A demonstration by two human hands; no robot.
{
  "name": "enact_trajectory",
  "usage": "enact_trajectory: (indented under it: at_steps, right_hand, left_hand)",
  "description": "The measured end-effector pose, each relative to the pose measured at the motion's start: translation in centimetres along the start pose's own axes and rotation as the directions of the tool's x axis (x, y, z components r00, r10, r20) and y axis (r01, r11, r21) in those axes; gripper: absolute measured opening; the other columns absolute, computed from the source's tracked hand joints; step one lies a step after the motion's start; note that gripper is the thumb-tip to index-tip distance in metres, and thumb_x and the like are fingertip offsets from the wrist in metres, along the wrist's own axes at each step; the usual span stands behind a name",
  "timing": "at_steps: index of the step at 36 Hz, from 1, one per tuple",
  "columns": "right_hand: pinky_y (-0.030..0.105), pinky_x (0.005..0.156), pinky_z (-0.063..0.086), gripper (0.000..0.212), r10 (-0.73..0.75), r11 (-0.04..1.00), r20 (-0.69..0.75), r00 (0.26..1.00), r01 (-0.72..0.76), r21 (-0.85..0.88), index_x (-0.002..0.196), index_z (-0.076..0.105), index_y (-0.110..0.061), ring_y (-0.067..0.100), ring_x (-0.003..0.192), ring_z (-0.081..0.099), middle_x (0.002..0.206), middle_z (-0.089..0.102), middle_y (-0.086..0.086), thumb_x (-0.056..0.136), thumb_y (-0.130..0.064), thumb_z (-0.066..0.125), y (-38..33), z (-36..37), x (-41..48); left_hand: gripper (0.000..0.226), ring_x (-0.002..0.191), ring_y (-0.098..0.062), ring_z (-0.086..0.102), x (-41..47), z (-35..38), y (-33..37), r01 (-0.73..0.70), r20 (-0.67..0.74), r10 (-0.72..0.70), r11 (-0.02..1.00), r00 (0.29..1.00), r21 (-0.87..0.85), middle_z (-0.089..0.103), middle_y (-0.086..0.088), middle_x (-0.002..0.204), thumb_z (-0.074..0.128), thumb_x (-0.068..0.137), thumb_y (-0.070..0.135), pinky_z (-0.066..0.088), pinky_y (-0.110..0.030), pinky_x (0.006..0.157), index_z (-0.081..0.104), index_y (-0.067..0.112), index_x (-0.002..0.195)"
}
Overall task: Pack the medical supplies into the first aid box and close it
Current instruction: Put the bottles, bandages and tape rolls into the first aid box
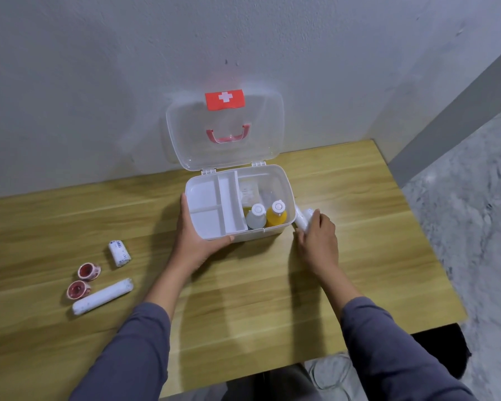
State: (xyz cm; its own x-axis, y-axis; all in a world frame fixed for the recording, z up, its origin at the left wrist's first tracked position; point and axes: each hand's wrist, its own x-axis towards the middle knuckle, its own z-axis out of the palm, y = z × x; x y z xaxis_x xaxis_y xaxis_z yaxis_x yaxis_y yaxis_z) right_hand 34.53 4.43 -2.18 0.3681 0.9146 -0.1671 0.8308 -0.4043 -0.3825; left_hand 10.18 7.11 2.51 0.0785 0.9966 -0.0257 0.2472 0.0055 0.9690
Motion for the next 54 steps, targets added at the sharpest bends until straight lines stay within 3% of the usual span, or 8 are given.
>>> enact_trajectory:
  at_steps: [9,14,21,27,34,46,51,54]
  right_hand:
    - [0.046,0.085,0.04,0.042,-0.006,1.0,-0.007,1.0,0.006,-0.027,0.125,0.039,0.0,0.04,0.109,0.043,0.122,0.047,0.022,0.087,-0.013,0.052,0.5,-0.3,0.5]
    - [0.036,0.088,0.032,0.04,0.076,0.944,-0.048,0.996,-0.057,0.326,0.124,0.042,0.005,0.04,0.113,0.043,0.12,0.05,0.028,0.088,-0.01,0.052,1.0,-1.4,0.7]
    - [0.024,0.069,0.052,0.038,0.096,0.59,-0.202,0.975,0.108,0.8,0.117,0.046,-0.015,0.021,0.098,0.057,0.113,0.057,0.009,0.084,-0.019,0.064,-3.7,-7.6,1.1]
    - [0.015,0.071,0.049,0.039,-0.154,0.293,-0.234,0.96,0.271,0.917,0.111,0.043,-0.02,0.006,0.089,0.057,0.108,0.053,0.009,0.077,-0.015,0.062,-8.1,-9.6,2.2]
    - [0.045,0.097,0.047,0.038,-0.343,0.495,-0.08,0.936,0.253,0.831,0.105,0.047,-0.033,0.018,0.103,0.055,0.105,0.055,-0.005,0.073,-0.028,0.067,-7.6,-6.1,3.8]
    - [0.034,0.097,0.045,0.041,-0.306,0.615,-0.044,0.951,0.232,0.754,0.108,0.054,-0.019,0.021,0.113,0.051,0.116,0.051,0.004,0.07,-0.025,0.069,-6.0,-4.8,4.0]
    - [0.01,0.085,0.041,0.044,-0.304,0.615,-0.001,0.953,0.197,0.763,0.11,0.053,-0.018,0.003,0.104,0.051,0.12,0.045,0.004,0.068,-0.022,0.067,-5.7,-4.7,4.3]
    - [0.017,0.086,0.042,0.046,-0.276,0.583,0.056,0.96,0.121,0.804,0.116,0.051,-0.02,-0.004,0.105,0.048,0.124,0.042,-0.001,0.075,-0.012,0.071,-5.5,-4.5,4.3]
  left_hand:
    - [0.098,0.112,-0.002,0.052,0.0,0.0,-0.3,0.008,-0.006,-0.008,1.0,1.0,-0.008,0.051,0.015,0.122,0.086,0.044,0.03,0.045,-0.017,0.088,0.029,0.047,0.122]
    - [0.099,0.11,0.002,0.052,-0.2,0.0,-0.1,0.021,-0.007,-0.021,1.0,1.0,-0.019,0.051,0.02,0.121,0.086,0.043,0.03,0.044,-0.015,0.086,0.029,0.05,0.121]
    - [0.105,0.117,-0.007,0.052,-0.2,0.1,0.0,0.024,-0.016,-0.024,0.999,1.0,-0.028,0.052,0.01,0.126,0.087,0.042,0.03,0.047,-0.033,0.096,0.03,0.037,0.131]
    - [0.11,0.123,-0.012,0.048,-0.1,0.3,0.2,0.009,-0.035,-0.01,1.0,0.999,-0.03,0.047,0.001,0.134,0.087,0.041,0.033,0.043,-0.034,0.101,0.03,0.027,0.135]
    - [0.108,0.124,-0.01,0.048,-0.1,0.2,-0.4,0.033,-0.043,-0.035,0.999,0.998,-0.041,0.048,0.007,0.133,0.089,0.043,0.029,0.043,-0.034,0.101,0.028,0.045,0.132]
    - [0.104,0.114,-0.003,0.052,-0.3,0.3,-0.2,0.076,-0.022,-0.078,0.995,0.997,-0.063,0.052,0.008,0.125,0.086,0.051,0.011,0.047,-0.021,0.09,0.027,0.044,0.13]
    - [0.106,0.12,-0.014,0.051,-0.3,0.1,-0.3,0.084,-0.035,-0.085,0.996,0.996,-0.039,0.05,0.002,0.129,0.087,0.049,0.014,0.048,-0.035,0.097,0.027,0.04,0.133]
    - [0.106,0.119,-0.011,0.051,-0.3,0.2,-0.2,0.092,-0.042,-0.092,0.996,0.995,-0.015,0.05,0.007,0.127,0.087,0.048,0.018,0.048,-0.032,0.094,0.026,0.053,0.127]
